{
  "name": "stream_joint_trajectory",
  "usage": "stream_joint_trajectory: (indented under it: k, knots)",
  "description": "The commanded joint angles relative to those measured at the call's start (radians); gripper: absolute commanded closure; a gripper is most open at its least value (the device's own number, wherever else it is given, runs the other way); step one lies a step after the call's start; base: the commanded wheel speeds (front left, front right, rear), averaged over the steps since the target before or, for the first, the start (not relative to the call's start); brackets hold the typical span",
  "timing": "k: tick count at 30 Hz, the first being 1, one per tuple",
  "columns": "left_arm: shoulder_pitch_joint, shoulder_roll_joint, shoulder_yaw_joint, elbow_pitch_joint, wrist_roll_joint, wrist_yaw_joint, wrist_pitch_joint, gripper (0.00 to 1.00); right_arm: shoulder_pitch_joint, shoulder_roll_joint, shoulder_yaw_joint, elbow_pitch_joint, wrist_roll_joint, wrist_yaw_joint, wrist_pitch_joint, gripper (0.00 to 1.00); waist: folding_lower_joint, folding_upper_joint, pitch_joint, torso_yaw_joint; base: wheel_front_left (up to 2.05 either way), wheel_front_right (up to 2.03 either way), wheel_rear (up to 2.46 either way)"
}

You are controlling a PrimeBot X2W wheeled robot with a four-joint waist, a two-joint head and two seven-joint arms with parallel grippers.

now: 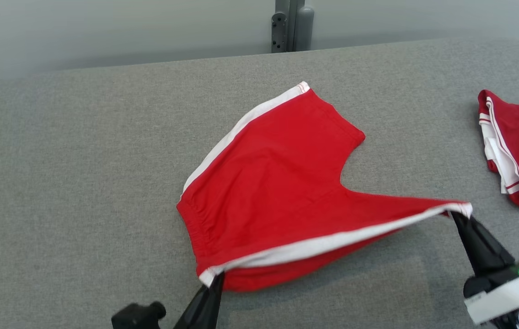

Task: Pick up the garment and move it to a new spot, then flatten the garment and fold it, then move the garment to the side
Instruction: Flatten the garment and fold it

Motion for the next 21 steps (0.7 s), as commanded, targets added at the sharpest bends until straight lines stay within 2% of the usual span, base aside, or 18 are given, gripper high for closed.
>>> stream_joint_trajectory:
  k: [1, 5, 10, 14, 21]
  knots:
    - [-0.07, -0.016, 0.013, -0.012, -0.016, -0.005, 0.011, 1.0, -0.079, 0.001, 0.005, 0.002, -0.003, -0.001, 0.016, 1.0, 0.0002, 0.0, 0.092, 0.053, 0.0, 0.0, 0.0]
    - [-0.226, -0.06, 0.033, 0.017, -0.015, -0.002, 0.061, 1.0, -0.295, -0.024, 0.042, 0.064, -0.006, -0.001, 0.076, 1.0, 0.0002, 0.0, 0.206, 0.112, 0.0, 0.0, 0.0]
    - [-0.418, -0.125, 0.069, 0.12, -0.012, 0.014, 0.081, 1.0, -0.534, -0.071, 0.074, 0.198, 0.012, 0.0, 0.116, 1.0, 0.0002, 0.0, 0.302, 0.184, 0.0, 0.0, 0.0]
    - [-0.523, -0.159, 0.077, 0.225, 0.001, 0.03, 0.09, 1.0, -0.688, -0.091, 0.116, 0.309, 0.021, 0.0, 0.136, 1.0, 0.0002, 0.0, 0.337, 0.223, 0.0, 0.0, 0.0]
    - [-0.624, -0.186, 0.062, 0.348, 0.019, 0.02, 0.097, 1.0, -0.899, -0.098, 0.242, 0.487, 0.046, 0.0, 0.158, 1.0, 0.0002, 0.0, 0.364, 0.264, 0.0, 0.0, 0.0]
